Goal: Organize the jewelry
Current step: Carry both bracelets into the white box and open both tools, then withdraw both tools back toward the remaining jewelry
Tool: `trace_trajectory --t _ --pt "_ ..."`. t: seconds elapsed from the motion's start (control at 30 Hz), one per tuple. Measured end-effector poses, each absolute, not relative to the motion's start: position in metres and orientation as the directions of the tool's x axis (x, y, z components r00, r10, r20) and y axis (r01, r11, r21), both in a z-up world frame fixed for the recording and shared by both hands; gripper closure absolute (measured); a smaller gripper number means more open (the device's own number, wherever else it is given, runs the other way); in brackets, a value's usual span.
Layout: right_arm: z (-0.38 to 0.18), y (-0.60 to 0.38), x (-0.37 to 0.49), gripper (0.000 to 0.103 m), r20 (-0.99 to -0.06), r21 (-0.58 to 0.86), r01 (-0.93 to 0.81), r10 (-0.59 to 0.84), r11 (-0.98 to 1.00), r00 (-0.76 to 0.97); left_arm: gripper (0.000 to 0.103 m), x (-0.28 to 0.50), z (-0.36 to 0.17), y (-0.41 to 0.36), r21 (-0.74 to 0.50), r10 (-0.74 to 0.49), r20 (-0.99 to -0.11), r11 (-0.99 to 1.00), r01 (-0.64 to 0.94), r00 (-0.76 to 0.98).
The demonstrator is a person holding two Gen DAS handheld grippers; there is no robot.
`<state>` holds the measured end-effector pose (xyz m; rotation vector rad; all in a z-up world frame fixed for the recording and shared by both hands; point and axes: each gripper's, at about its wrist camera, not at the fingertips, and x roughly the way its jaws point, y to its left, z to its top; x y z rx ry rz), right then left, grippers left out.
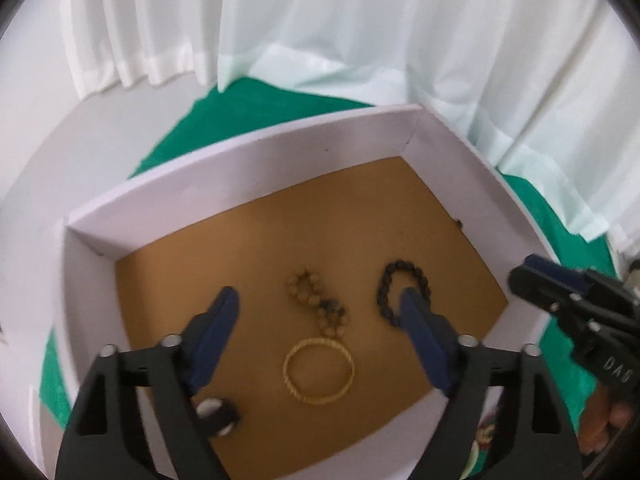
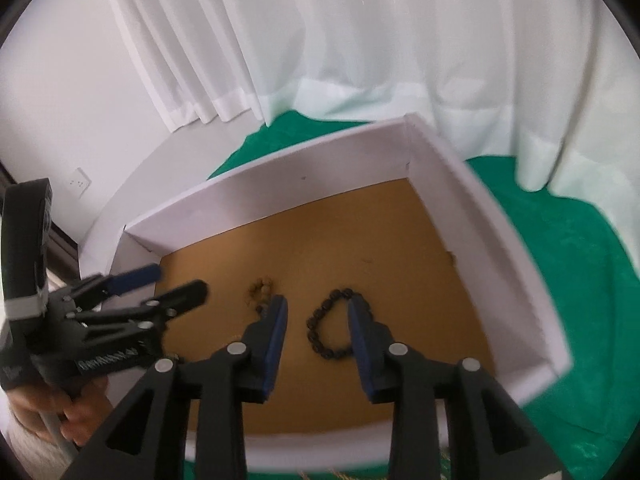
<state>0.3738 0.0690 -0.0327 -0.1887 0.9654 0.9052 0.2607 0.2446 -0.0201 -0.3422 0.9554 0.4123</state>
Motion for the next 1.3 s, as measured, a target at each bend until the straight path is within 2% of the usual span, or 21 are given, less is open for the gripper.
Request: trace_trajectory --t 0.1,0.2,0.47,0.73,0.87,1.0,1.07,1.27,1.3 --pt "-0.018 0.035 0.348 0.059 -0.757 0.19 -0.745 0.579 0.639 0.304 0.003 0.233 -0.009 0.212 -0.08 0.206 -0.806 0.891 -0.446 0.555" --pt "-0.013 -0.002 0.325 0.057 -0.742 0.152 -0.742 0.571 0.653 0.351 0.002 0.205 -0.01 0.172 -0.071 0.186 -0.789 0.919 -0.388 0.585" --pt "-0.039 -0.094 0.271 0.057 -0.738 0.089 -0.666 0.499 0.74 0.455 0.002 0.148 -0.054 0.091 -0.045 0.098 -0.836 0.968 -0.246 0.54" --pt "-0.1 -0.153 0.234 0.057 -0.79 0.187 -0.546 0.455 0.817 0.411 0.002 0.139 -0.096 0.058 -0.052 0.038 -0.871 0.984 -0.168 0.49" --pt "-0.116 -0.17 0.227 0.057 -0.8 0.224 -0.493 0.447 0.841 0.4 0.003 0.164 -0.106 0.062 -0.084 0.033 -0.875 0.972 -0.218 0.482" --pt "-0.12 -0.172 0.227 0.057 -0.805 0.2 -0.487 0.426 0.85 0.413 0.013 0.186 -0.122 0.062 -0.042 0.078 -0.891 0.967 -0.252 0.448" --pt "-0.119 -0.171 0.228 0.057 -0.803 0.2 -0.489 0.428 0.849 0.415 0.013 0.192 -0.131 0.058 -0.039 0.073 -0.899 0.969 -0.245 0.431" --pt "-0.124 -0.162 0.231 0.057 -0.805 0.212 -0.498 0.439 0.841 0.399 0.025 0.194 -0.146 0.046 0.034 0.124 -0.903 0.975 -0.219 0.412" --pt "-0.125 -0.16 0.231 0.057 -0.805 0.213 -0.501 0.441 0.839 0.397 0.03 0.194 -0.145 0.046 0.031 0.12 -0.902 0.976 -0.216 0.414"
